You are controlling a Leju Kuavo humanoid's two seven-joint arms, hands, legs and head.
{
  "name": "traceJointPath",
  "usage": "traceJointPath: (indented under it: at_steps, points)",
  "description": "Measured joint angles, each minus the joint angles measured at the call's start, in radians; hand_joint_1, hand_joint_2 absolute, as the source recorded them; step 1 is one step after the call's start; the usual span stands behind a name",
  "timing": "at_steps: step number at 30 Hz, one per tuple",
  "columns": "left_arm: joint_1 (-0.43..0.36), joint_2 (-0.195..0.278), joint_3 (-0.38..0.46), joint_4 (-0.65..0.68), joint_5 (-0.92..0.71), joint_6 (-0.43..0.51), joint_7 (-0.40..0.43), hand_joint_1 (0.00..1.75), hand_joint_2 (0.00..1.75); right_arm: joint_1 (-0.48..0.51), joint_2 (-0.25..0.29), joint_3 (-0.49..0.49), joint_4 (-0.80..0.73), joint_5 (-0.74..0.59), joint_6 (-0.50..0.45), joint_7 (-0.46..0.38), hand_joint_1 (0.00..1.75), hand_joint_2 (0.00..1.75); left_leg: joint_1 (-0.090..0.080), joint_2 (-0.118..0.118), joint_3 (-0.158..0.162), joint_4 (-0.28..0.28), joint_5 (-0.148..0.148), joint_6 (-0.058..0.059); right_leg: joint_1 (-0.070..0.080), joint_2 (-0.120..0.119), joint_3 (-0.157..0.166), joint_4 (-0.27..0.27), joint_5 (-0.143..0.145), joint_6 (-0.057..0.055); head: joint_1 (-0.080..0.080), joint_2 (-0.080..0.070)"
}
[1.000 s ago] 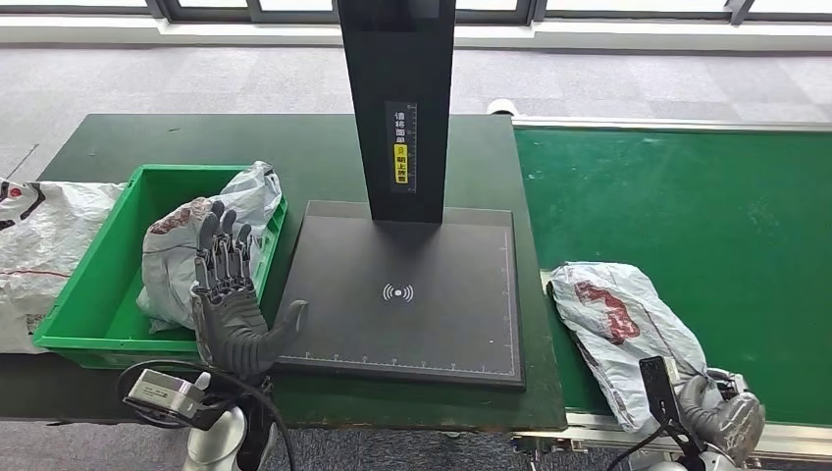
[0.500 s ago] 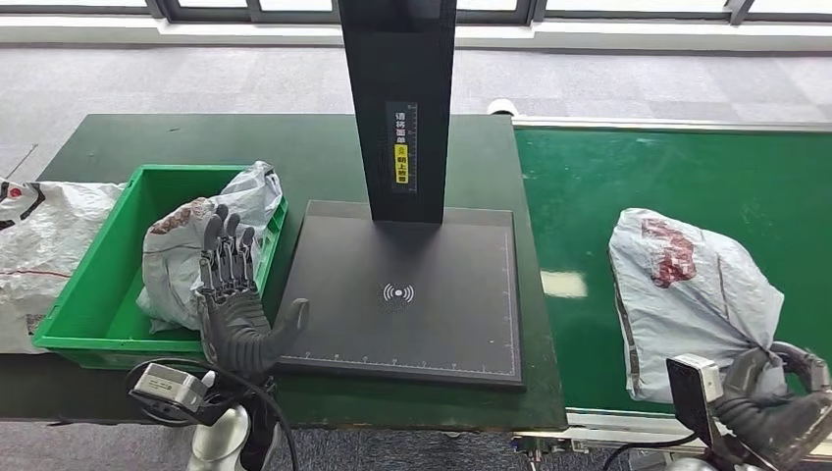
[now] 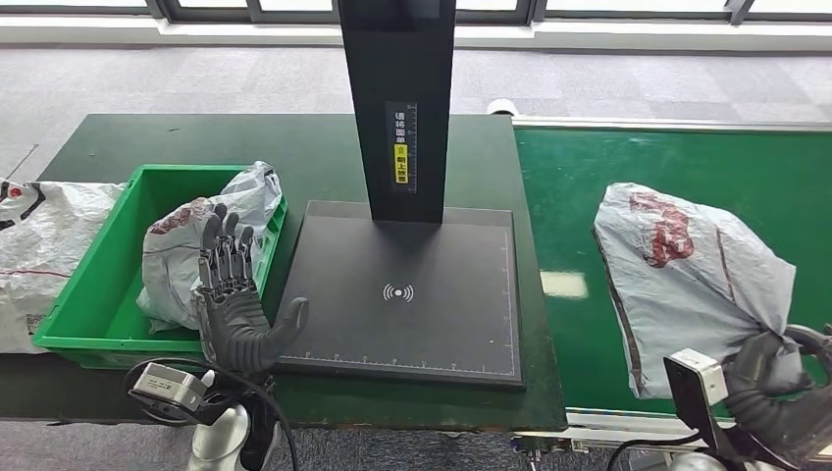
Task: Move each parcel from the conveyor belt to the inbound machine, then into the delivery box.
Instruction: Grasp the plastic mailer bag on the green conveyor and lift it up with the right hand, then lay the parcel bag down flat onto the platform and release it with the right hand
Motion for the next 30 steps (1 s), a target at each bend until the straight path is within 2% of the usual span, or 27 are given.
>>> traceJointPath:
  at_steps: [6, 15, 19, 23, 30]
  points:
    - [-0.001, 0.0, 0.0, 0.0, 0.0, 0.002, 0.0, 0.0, 1.75, 0.01, 0.0, 0.148, -0.063, 0.043, 0.001, -0.013, 1.75, 1.75, 0.0, 0.0, 0.0, 0.0, 0.0, 0.0, 0.0, 0.0, 0.0, 0.0, 0.0, 0.0, 0.0, 0.0]
    - [-0.002, 0.001, 0.0, -0.001, 0.0, 0.002, 0.0, 0.0, 1.75, 0.013, 0.0, 0.216, -0.091, 0.044, 0.001, -0.012, 1.75, 1.75, 0.0, 0.0, 0.0, 0.0, 0.0, 0.0, 0.0, 0.0, 0.0, 0.0, 0.0, 0.0, 0.0, 0.0]
    - [-0.003, 0.0, 0.0, -0.001, 0.0, 0.002, 0.0, 0.0, 1.75, 0.009, 0.002, 0.278, -0.086, 0.151, 0.002, 0.064, 1.75, 1.75, 0.0, 0.001, -0.001, 0.0, 0.0, 0.0, 0.0, 0.001, 0.0, 0.0, 0.0, 0.0, 0.0, 0.0]
    - [-0.004, 0.0, 0.0, -0.003, -0.011, 0.003, 0.0, 0.0, 1.75, -0.02, 0.0, 0.441, -0.023, 0.246, 0.005, 0.133, 1.75, 1.75, 0.001, 0.002, 0.001, 0.0, 0.0, -0.001, 0.002, 0.002, 0.0, 0.0, 0.0, -0.001, 0.0, 0.0]
    - [-0.003, 0.0, 0.0, -0.009, -0.014, 0.012, 0.0, 0.0, 1.75, -0.063, -0.006, 0.588, 0.149, 0.179, 0.005, 0.069, 1.75, 1.75, 0.001, 0.0, 0.0, 0.0, 0.001, -0.001, 0.002, 0.0, 0.001, 0.001, 0.0, -0.001, 0.0, 0.0]
